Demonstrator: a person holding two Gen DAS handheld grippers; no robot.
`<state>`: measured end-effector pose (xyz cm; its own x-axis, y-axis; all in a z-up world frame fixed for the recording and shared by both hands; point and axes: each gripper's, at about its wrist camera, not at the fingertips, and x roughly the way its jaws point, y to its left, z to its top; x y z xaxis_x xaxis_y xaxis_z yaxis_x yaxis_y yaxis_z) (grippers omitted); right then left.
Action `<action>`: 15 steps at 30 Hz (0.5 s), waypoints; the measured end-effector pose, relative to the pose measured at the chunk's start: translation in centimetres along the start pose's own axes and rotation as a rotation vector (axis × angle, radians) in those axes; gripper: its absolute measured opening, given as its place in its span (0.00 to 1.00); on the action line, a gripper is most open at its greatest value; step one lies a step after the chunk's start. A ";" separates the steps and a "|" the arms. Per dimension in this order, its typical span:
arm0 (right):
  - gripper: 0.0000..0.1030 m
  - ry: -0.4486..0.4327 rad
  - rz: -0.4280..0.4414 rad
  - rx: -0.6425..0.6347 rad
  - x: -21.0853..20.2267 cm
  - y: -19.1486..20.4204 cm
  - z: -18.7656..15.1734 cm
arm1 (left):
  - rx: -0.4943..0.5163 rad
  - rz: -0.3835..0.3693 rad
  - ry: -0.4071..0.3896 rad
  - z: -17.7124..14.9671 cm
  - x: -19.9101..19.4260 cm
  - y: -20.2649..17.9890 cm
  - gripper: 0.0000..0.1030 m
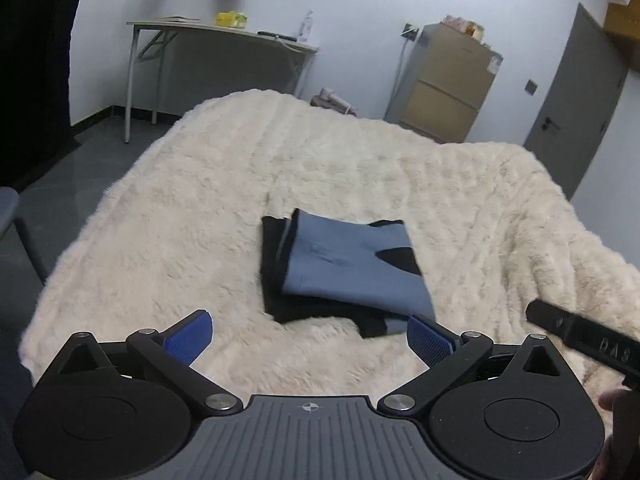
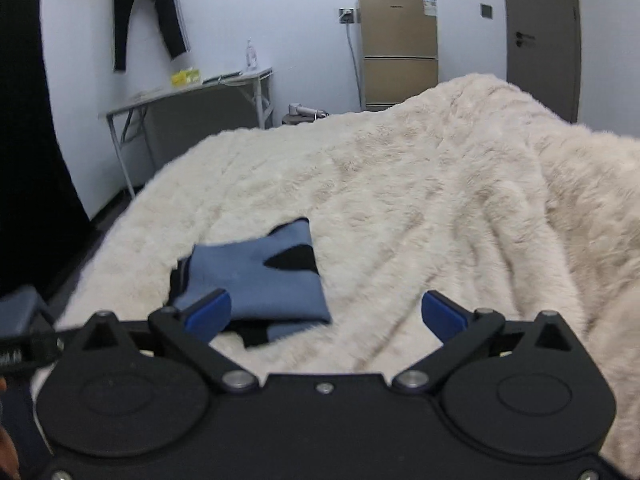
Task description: Fold clothes
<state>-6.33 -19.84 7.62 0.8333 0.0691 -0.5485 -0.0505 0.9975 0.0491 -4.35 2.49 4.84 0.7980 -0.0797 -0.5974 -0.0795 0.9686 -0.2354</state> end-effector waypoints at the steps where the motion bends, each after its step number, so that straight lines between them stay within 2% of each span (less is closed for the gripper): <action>1: 1.00 -0.003 -0.004 -0.033 0.0 0.3 0.3 | 0.026 0.015 0.002 -0.4 0.0 -0.3 1.00; 2: 1.00 -0.011 -0.003 -0.047 -0.4 0.4 0.3 | 0.067 0.044 0.008 -1.0 0.0 -0.7 1.00; 4: 1.00 -0.026 0.003 -0.050 -1.5 0.7 -0.1 | 0.063 0.061 0.042 -1.6 0.1 -0.9 1.00; 7: 1.00 -0.042 -0.004 -0.074 -2.1 1.2 0.3 | 0.052 0.026 0.016 -1.6 -0.8 -0.8 1.00; 11: 1.00 -0.035 0.015 -0.086 -2.2 1.5 0.2 | 0.109 0.070 0.009 -2.3 -1.1 -1.4 1.00; 15: 1.00 -0.023 0.011 -0.090 -1.8 1.9 0.1 | 0.121 0.079 0.023 -2.3 -0.6 -1.7 1.00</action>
<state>-7.88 -18.12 8.76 0.8448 0.0812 -0.5289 -0.1084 0.9939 -0.0205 -6.07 0.35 3.85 0.7783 -0.0060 -0.6278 -0.0679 0.9933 -0.0937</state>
